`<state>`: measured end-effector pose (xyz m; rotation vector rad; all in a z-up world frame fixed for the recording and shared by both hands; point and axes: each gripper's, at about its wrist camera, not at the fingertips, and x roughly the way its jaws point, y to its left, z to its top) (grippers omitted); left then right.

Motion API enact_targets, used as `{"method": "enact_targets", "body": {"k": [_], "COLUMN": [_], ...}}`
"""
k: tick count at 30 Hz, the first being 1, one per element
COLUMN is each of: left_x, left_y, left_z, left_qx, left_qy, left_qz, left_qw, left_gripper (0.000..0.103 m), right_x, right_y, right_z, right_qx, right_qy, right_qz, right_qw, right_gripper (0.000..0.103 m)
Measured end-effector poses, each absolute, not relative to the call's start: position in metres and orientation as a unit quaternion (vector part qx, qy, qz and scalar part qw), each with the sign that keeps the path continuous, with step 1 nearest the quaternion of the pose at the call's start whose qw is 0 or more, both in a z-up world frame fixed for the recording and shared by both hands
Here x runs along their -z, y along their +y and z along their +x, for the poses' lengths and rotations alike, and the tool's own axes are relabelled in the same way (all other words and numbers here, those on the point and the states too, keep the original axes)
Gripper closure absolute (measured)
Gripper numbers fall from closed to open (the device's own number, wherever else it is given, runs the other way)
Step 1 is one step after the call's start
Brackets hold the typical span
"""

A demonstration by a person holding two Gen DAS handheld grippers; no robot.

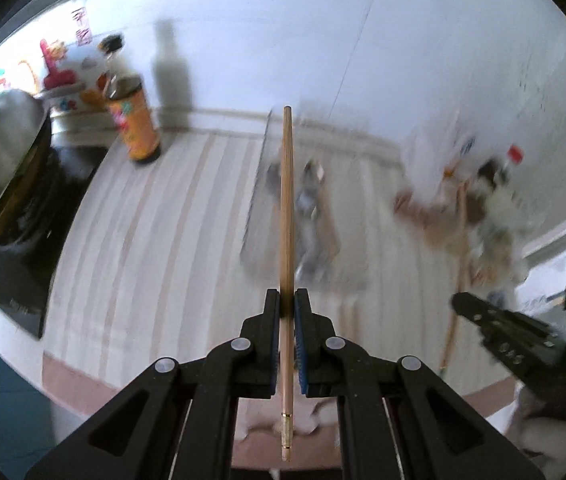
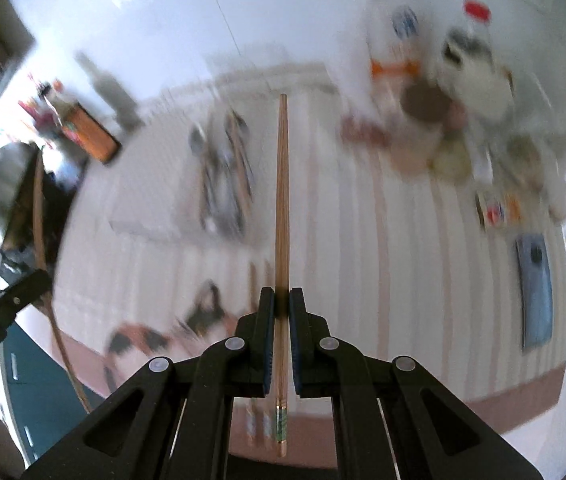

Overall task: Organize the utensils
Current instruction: 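Carry both chopsticks into the clear container and open both tools, then grasp another wooden chopstick with the right tool while the left tool returns over the mat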

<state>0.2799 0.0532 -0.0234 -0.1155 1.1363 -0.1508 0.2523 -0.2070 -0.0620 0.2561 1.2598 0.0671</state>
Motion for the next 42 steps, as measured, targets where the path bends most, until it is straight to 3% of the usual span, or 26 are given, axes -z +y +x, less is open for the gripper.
{"method": "enact_targets", "body": {"k": [9,17,19,20,21,22,25,27,30,35,42], "left_x": [0.043,0.082,0.083,0.083,0.082,0.08,0.071,0.063,0.06,0.094,0.163], "left_y": [0.032,0.015,0.018,0.021,0.024,0.026,0.034,0.038,0.043,0.055,0.066], "left_z": [0.406,0.448,0.445,0.443,0.439,0.437,0.419,0.402,0.367,0.318,0.274], "left_qx": [0.105,0.083,0.074,0.068,0.063,0.058,0.03,0.003,-0.04,-0.086,-0.126], "left_qy": [0.598,0.64,0.642,0.64,0.637,0.633,0.604,0.572,0.514,0.509,0.578], "left_qz": [-0.122,-0.063,-0.056,-0.053,-0.051,-0.047,-0.024,0.002,0.036,0.08,0.095], "left_qw": [0.785,0.761,0.761,0.763,0.767,0.77,0.796,0.82,0.856,0.852,0.801], "left_gripper": [0.098,0.096,0.095,0.094,0.09,0.088,0.053,0.023,0.002,0.0,0.0], "right_x": [0.057,0.098,0.103,0.103,0.103,0.105,0.1,0.097,0.096,0.118,0.189], "right_y": [-0.192,-0.174,-0.173,-0.174,-0.175,-0.177,-0.186,-0.193,-0.203,-0.201,-0.173], "right_z": [0.374,0.442,0.444,0.443,0.44,0.436,0.422,0.407,0.379,0.321,0.26], "right_qx": [-0.056,-0.054,-0.049,-0.047,-0.043,-0.04,-0.034,-0.025,-0.001,0.02,-0.019], "right_qy": [0.585,0.626,0.63,0.629,0.626,0.624,0.619,0.612,0.6,0.611,0.674], "right_qz": [0.155,0.158,0.153,0.151,0.149,0.149,0.15,0.147,0.139,0.11,0.131], "right_qw": [0.794,0.762,0.76,0.762,0.764,0.766,0.771,0.776,0.788,0.783,0.727], "right_gripper": [0.096,0.095,0.091,0.083,0.075,0.074,0.073,0.071,0.059,0.054,0.055]}}
